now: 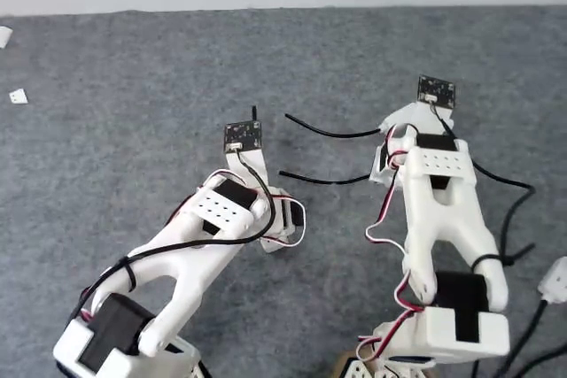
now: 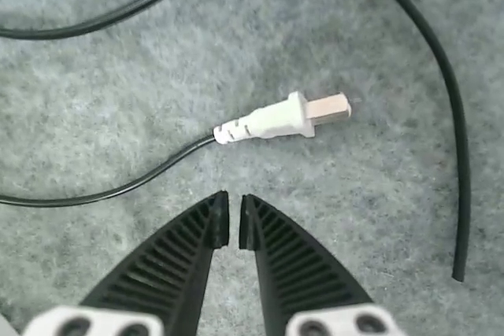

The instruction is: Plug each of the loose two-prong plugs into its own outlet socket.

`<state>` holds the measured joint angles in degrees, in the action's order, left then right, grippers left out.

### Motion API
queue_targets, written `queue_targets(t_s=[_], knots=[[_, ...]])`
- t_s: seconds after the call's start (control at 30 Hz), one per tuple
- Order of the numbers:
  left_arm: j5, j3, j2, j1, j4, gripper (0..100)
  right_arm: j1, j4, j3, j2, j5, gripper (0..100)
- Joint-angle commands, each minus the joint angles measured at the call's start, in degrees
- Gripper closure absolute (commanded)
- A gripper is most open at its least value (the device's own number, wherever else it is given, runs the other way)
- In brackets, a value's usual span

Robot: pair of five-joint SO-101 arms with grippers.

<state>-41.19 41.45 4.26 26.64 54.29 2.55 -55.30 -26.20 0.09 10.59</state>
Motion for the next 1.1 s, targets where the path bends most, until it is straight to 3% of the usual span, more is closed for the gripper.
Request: queue_targets(t_s=[0.0, 0.33, 0.63, 0.9, 0.97, 1.07], knots=[[2.2, 0.66, -0.97, -1.23, 0.97, 74, -0.66, -0.48, 3.34, -0.31, -0.7, 96.9], [1.76, 1.45, 6.42, -2.55, 2.99, 74, -0.66, -0.31, 3.34, -0.31, -0.7, 96.9], [1.85, 5.85, 7.74, -2.11, -2.81, 74, -0.66, -0.22, 3.34, -0.31, -0.79, 96.9], [1.85, 8.04, 7.74, 3.43, -6.86, 74, -0.66, -0.4, 3.34, -0.31, -2.2, 96.9], [2.02, 8.04, 7.74, 3.43, -7.03, 76, -0.66, -0.4, 3.34, -0.31, -2.2, 96.9], [3.25, 7.87, 7.74, 3.43, -7.12, 89, -0.66, -0.4, 3.34, -0.31, -2.29, 96.9]])
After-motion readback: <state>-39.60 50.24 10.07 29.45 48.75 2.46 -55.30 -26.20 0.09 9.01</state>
